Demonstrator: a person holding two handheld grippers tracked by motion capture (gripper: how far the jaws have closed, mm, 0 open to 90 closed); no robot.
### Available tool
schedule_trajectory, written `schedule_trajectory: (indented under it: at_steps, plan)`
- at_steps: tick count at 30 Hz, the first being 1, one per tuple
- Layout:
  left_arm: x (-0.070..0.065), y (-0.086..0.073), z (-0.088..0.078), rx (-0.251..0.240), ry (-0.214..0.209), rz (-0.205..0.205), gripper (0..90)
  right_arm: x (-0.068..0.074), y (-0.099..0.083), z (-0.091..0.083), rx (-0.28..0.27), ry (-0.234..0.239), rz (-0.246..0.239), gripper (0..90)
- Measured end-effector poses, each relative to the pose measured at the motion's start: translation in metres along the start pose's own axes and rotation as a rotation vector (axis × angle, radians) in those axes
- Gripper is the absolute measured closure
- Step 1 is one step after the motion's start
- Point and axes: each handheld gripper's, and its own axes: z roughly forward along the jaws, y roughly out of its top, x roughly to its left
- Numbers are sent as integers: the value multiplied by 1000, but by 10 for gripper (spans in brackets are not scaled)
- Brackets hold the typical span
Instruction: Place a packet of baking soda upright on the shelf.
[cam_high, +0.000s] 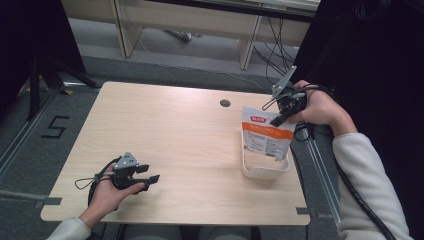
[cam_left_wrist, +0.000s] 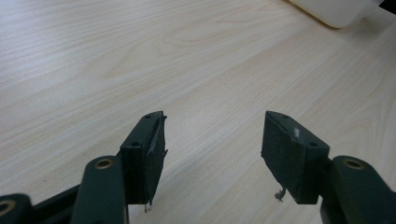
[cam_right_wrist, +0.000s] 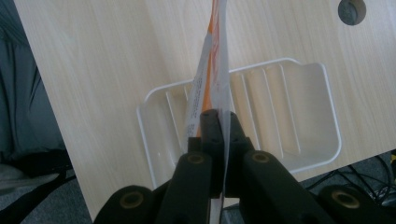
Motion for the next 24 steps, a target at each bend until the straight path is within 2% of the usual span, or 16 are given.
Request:
schedule_trajectory:
  at_steps: [9, 10, 12, 14, 18, 24]
  plan:
    - [0, 0, 0, 0, 1, 0, 390, 2, -1, -1, 13, -3, 3, 900]
    - [0, 0, -1, -2, 2, 10, 390, 2, -1, -1, 10, -1, -6, 900]
    - [0, 0, 0, -5, 0, -3, 390, 2, -1, -2, 9, 3, -13, 900]
    - [0, 0, 0, 0, 1, 0, 390, 3, -1, -5, 8, -3, -4, 900]
    - [0, 0, 0, -1, 2, 1, 390, 3, -2, -5, 14, 11, -19, 900]
    - [0, 0, 0, 0, 2, 0, 390, 4, -4, -3, 24, 9, -9, 900]
